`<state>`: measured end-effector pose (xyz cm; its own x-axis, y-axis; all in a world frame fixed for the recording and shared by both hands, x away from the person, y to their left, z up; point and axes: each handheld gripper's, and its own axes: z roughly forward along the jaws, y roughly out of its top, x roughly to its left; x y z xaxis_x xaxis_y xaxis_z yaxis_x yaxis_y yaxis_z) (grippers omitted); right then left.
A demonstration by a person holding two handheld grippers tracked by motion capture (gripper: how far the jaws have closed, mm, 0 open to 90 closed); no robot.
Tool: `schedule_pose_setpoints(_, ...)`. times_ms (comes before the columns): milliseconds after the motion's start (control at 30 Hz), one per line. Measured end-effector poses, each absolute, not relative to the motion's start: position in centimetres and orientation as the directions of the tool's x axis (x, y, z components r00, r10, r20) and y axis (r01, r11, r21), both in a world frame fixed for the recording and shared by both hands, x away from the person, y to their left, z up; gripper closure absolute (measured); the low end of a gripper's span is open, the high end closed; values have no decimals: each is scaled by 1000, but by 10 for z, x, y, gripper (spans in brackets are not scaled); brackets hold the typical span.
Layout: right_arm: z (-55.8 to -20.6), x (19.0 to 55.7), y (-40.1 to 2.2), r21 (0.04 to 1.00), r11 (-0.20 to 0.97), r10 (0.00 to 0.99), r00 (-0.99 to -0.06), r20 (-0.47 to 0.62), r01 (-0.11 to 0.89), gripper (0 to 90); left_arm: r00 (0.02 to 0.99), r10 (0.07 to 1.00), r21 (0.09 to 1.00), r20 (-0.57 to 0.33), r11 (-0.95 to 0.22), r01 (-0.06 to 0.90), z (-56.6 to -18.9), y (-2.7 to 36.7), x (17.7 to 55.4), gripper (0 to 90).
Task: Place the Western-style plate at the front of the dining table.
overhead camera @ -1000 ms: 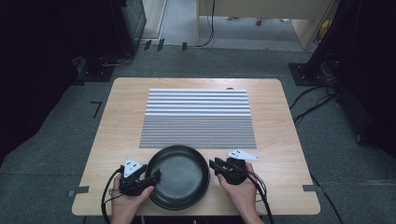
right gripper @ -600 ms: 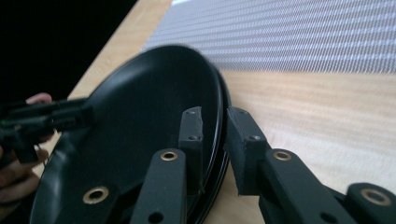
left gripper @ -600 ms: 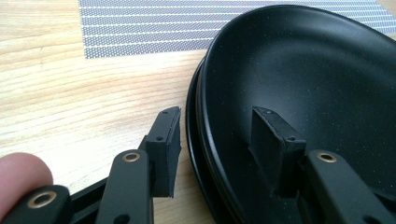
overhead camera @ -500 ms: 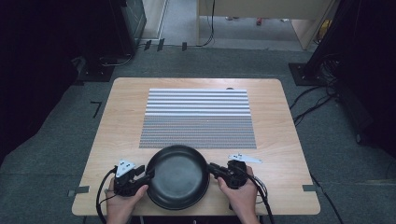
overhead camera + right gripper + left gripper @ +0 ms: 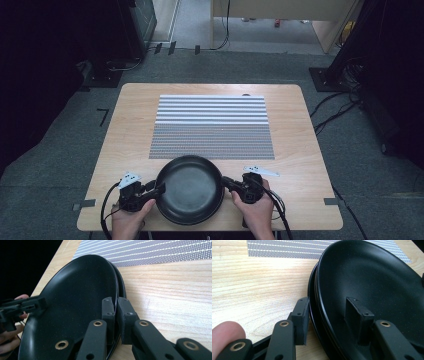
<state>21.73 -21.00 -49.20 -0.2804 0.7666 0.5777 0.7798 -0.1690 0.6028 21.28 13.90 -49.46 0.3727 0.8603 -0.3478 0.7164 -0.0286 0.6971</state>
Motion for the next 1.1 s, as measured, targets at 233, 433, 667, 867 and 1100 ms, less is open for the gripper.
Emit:
schedule_pose_setpoints(233,-494,217,-207,612,-199,765,-269,586,766,857,369,854,698,-366,-10,716,-494,141,213,566)
schedule_pose_setpoints(433,-499,219,-197,607,-184,743,-295,601,773,852,365,849,710,-381,16,704,-490,146,212,598)
schedule_pose_setpoints(667,-504,224,-193,619,-177,740,-311,597,765,819,361,844,705,-396,28,708,-489,150,212,642)
schedule_pose_setpoints(867,-505,222,-186,616,-199,754,-282,593,763,811,369,831,703,-417,37,711,-490,155,213,674)
schedule_pose_setpoints(1100,-513,231,-186,513,-273,683,-211,699,814,818,372,828,711,-419,45,702,-490,156,207,689)
